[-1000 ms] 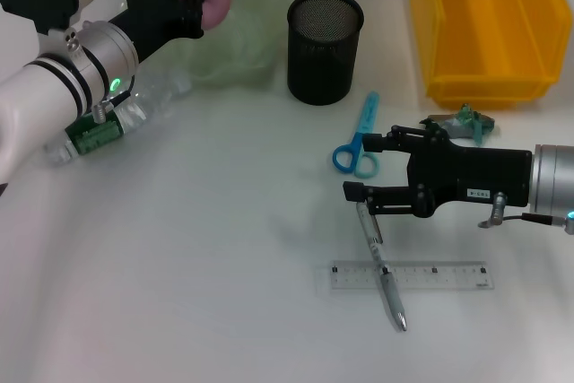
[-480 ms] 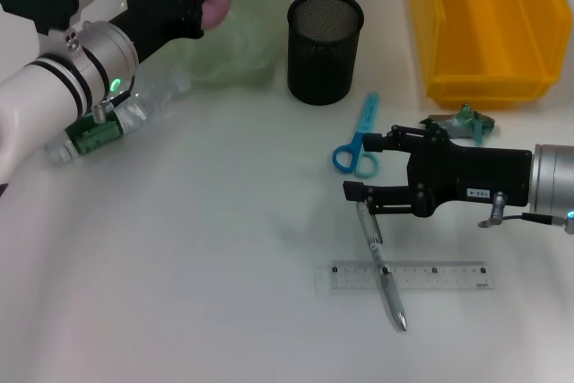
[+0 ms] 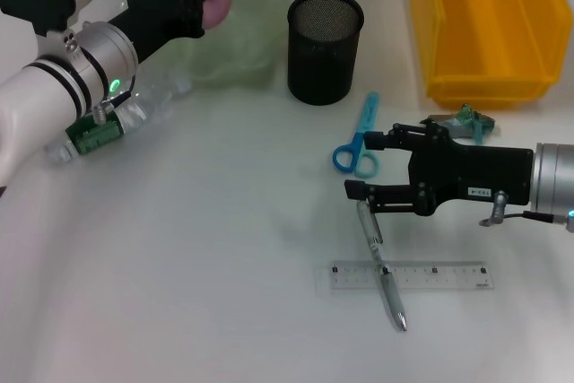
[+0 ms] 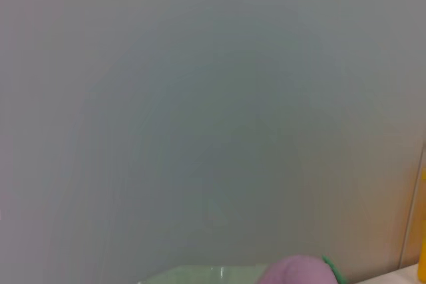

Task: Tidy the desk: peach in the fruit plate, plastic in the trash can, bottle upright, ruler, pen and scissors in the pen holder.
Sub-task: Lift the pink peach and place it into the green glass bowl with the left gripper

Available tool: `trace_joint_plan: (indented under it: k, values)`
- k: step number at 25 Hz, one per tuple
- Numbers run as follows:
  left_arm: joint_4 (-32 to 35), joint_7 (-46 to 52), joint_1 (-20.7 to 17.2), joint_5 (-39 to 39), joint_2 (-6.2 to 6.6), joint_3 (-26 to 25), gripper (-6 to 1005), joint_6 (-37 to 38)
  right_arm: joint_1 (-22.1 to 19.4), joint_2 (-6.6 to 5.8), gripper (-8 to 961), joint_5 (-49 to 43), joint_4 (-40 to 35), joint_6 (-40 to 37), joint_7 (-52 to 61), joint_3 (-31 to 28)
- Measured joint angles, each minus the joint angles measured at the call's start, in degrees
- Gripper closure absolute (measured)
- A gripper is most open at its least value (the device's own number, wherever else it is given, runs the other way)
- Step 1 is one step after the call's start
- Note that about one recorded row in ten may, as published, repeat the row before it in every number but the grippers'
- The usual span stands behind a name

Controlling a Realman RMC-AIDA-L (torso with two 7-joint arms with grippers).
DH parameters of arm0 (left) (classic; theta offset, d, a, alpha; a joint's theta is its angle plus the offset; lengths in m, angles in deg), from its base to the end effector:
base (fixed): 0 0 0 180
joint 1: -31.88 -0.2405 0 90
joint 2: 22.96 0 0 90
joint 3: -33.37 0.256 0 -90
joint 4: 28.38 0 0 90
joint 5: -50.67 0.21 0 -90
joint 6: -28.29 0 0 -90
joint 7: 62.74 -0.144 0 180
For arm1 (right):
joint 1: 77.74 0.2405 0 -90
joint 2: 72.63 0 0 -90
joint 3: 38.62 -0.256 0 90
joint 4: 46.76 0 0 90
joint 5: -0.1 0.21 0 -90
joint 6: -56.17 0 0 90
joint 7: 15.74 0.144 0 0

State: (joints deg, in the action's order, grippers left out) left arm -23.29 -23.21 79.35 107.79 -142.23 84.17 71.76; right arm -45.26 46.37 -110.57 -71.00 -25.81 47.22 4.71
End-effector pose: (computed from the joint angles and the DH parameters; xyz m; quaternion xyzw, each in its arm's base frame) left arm -0.2433 0.4364 -0.0468 -0.8190 -0.2700 -0.2483 0.4413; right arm 0.2659 0.3238 -0.0445 -0.9494 0.1593 0.2350 0.1340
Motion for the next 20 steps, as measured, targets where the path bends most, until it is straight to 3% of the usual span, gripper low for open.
trace_joint_plan:
  k: [20]
  values:
    - [0.0,0.4,0.2,-0.1,0.0,-0.1,905,2.1,2.0,-0.07,210,0.3,-0.1,1.8,0.2,0.0]
